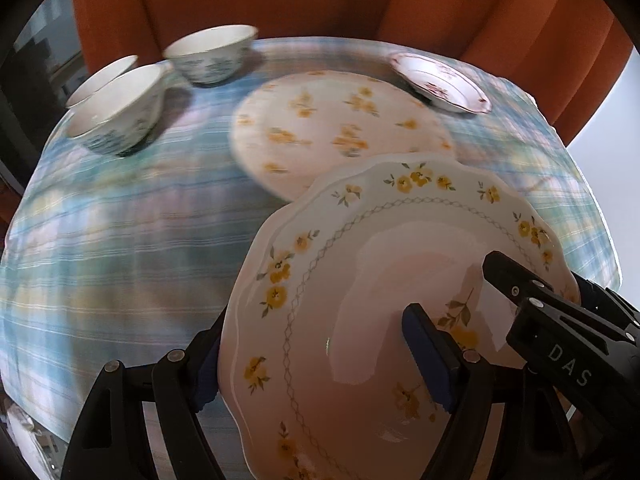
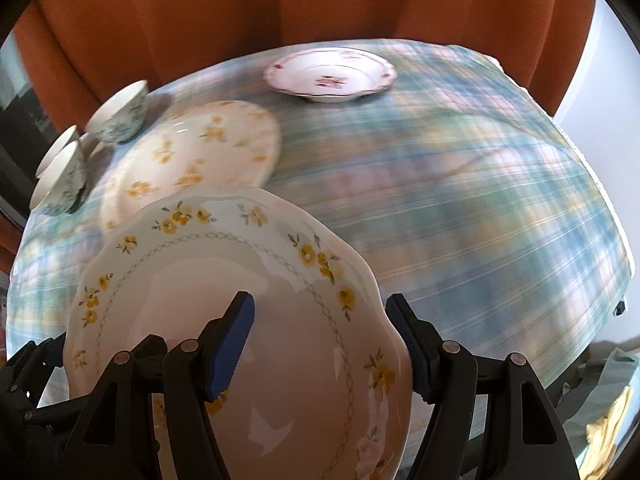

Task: Organize plates and bowls
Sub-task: 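Lift the scalloped plate with the right gripper toward the deep soup plate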

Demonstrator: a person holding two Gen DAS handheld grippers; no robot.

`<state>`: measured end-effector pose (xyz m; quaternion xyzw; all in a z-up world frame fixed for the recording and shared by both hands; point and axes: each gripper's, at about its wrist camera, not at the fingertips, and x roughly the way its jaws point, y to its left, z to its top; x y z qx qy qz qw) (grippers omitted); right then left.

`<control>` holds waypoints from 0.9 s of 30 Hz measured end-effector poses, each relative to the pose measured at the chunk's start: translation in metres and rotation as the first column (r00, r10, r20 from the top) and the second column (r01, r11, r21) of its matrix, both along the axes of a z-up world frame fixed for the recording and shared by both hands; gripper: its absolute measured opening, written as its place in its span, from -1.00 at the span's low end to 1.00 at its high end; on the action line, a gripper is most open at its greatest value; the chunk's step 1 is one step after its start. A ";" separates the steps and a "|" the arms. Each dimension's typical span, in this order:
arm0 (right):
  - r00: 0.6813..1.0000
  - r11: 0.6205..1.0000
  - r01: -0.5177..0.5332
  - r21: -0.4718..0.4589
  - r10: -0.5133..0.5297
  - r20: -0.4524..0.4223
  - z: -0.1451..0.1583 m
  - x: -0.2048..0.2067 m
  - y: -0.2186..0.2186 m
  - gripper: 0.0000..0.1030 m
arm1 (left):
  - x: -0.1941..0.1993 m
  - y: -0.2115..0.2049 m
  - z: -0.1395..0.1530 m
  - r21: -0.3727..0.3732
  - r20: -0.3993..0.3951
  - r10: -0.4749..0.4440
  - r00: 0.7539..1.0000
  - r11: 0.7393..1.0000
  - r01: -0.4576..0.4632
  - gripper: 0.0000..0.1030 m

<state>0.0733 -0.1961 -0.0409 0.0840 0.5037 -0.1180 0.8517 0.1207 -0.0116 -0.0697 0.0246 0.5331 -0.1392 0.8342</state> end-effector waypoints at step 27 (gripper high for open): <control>0.994 0.993 -0.104 0.051 0.106 -0.034 -0.032 0.060 0.196 0.40 | 0.041 0.192 -0.030 0.029 -0.054 0.165 0.985 0.986 -0.163 0.56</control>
